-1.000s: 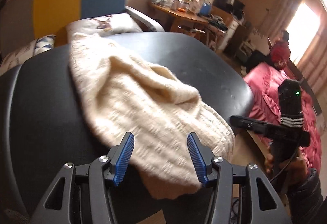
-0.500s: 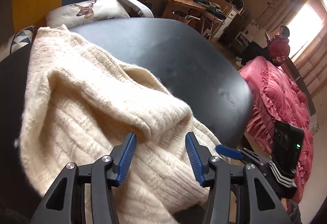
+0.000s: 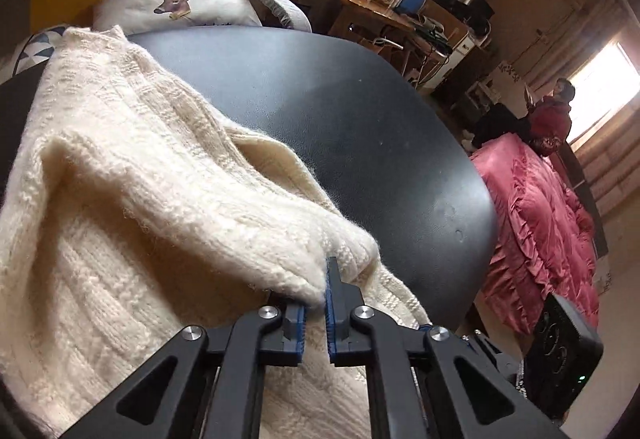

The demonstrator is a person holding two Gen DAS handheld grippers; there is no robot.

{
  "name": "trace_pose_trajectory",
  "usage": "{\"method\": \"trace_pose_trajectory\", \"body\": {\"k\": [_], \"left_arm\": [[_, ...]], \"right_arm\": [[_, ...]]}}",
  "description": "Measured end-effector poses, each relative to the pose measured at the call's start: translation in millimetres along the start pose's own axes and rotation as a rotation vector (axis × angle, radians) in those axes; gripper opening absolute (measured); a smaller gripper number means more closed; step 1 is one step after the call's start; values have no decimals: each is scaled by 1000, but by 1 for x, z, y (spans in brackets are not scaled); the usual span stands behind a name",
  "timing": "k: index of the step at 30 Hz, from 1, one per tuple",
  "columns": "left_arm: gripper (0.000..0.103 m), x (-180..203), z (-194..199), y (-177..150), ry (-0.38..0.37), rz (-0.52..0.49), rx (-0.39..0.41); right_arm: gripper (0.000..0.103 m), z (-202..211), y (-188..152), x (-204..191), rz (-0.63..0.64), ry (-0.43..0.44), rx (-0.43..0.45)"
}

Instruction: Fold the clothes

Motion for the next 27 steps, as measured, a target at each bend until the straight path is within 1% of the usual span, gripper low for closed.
{"method": "trace_pose_trajectory", "body": {"k": [2, 4, 7, 8, 9, 11, 12, 14, 15, 16, 18, 20, 22, 23, 24, 25, 27], "left_arm": [[5, -9, 29, 6, -41, 45, 65], [5, -22, 70, 14, -70, 80, 140], [5, -54, 134, 23, -76, 114, 235], [5, -67, 153, 22, -66, 124, 257], [5, -82, 168, 18, -37, 135, 273], [5, -120, 191, 7, 40, 169, 300], [5, -142, 198, 1, 81, 193, 306], [6, -187, 207, -13, 155, 261, 290], [8, -208, 210, -21, 191, 298, 275], [9, -226, 208, -30, 217, 340, 244], [14, -249, 198, -53, 232, 405, 179], [14, -256, 189, -77, 216, 449, 147], [14, -260, 191, -99, 203, 469, 149], [14, -259, 195, -107, 183, 477, 156], [14, -255, 198, -114, 145, 481, 164], [15, -249, 201, -123, 108, 477, 170], [15, -231, 202, -134, 65, 452, 168]], "right_arm": [[103, 1, -2, 1, 3, -3, 0], [103, 0, -2, -1, 10, -15, -5], [103, -1, -2, -2, 23, -35, -11], [103, -1, -3, -2, 25, -41, -13], [103, -1, -3, -3, 26, -48, -15], [103, -3, -2, -4, 30, -65, -21], [103, -3, -1, -5, 33, -76, -25], [103, -3, -3, -3, 38, -99, -32], [103, -4, -2, -3, 41, -111, -37], [103, -5, -2, -3, 44, -123, -42], [103, -9, 1, -3, 56, -150, -55], [103, -13, 4, -3, 59, -171, -66], [103, -16, 5, -3, 60, -188, -74], [103, -17, 6, -3, 63, -197, -78], [103, -18, 6, -4, 66, -206, -83], [103, -20, 7, -4, 70, -214, -87], [103, -22, 6, -6, 79, -233, -95]]}}
Point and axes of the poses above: each gripper's, at about its wrist camera, not at the fingertips, and z roughly against the way its jaws point, x to its right, y to its top, the point moved 6 cm from there along -z, roughly the way its jaws point, and after that the axes turned 5 degrees about -x, right-handed, at the moved point
